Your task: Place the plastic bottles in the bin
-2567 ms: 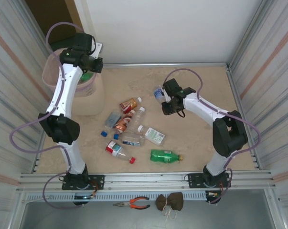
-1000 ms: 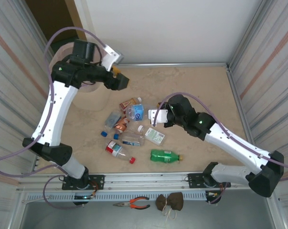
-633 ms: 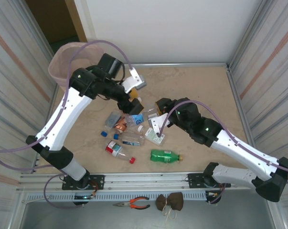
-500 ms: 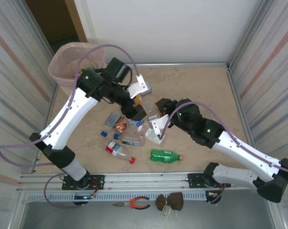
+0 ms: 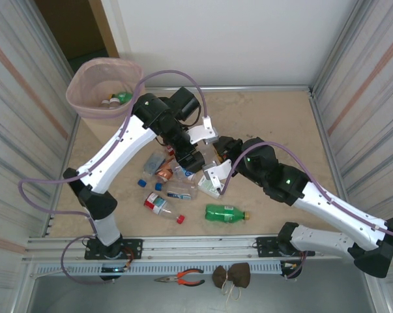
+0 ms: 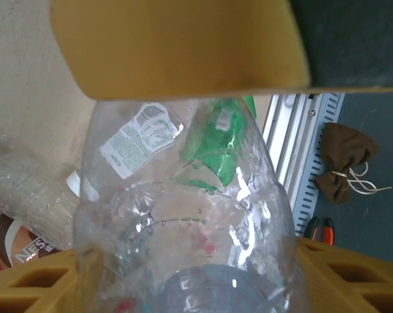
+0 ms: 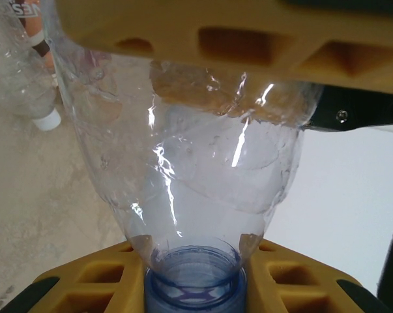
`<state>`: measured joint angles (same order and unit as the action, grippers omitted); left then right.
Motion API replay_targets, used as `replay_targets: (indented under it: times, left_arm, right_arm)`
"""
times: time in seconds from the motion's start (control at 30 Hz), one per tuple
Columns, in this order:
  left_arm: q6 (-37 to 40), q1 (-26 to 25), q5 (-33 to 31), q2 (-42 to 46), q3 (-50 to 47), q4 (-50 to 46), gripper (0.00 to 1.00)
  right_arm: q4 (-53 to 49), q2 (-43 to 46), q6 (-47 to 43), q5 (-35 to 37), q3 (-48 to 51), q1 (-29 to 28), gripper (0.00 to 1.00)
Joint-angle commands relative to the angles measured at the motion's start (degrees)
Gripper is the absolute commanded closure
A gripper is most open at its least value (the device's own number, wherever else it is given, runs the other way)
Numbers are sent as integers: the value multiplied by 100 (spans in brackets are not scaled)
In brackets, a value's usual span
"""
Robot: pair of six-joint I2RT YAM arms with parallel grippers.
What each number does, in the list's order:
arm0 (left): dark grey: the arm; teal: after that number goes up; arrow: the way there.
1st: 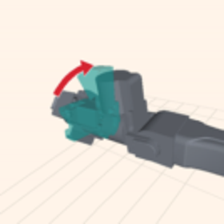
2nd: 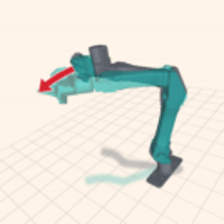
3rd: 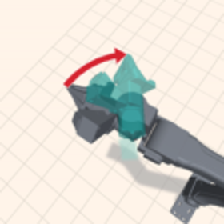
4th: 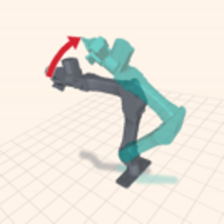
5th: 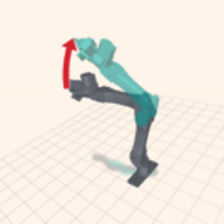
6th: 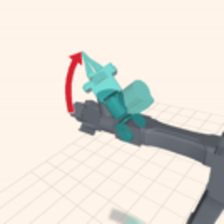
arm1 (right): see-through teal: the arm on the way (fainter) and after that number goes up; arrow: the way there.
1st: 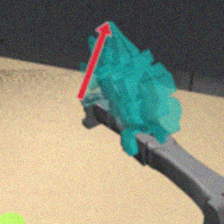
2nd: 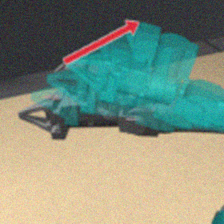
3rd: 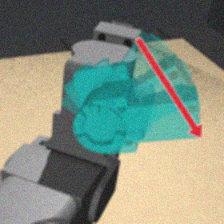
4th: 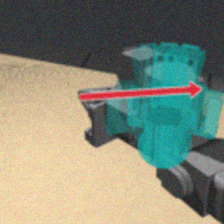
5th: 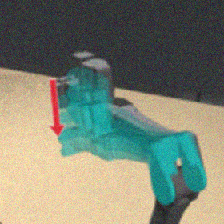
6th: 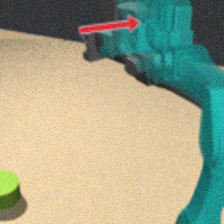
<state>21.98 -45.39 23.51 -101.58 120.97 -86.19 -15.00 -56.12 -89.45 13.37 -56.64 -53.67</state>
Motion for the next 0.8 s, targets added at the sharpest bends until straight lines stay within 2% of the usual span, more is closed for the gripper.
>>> replay_targets:
  times: [0.0,0.3,0.4,0.57,0.67,0.77]
  left_arm:
    - [177,2,8,115,-9,-261,41]
    - [270,3,14,165,-62,-231,54]
    - [284,3,-17,209,-119,-149,56]
    - [273,85,-92,365,-307,119,60]
    - [233,240,-87,495,-432,331,61]
    - [164,453,-83,635,-521,550,61]
  right_arm:
    - [59,124,-169,74,-77,-67,97]
    - [-47,161,-161,109,-112,-126,90]
    - [-109,215,-96,179,-105,-178,78]
    - [-417,402,253,210,-114,-232,54]
    - [-635,549,574,236,-97,-280,44]
    - [-737,724,938,220,-65,-327,40]
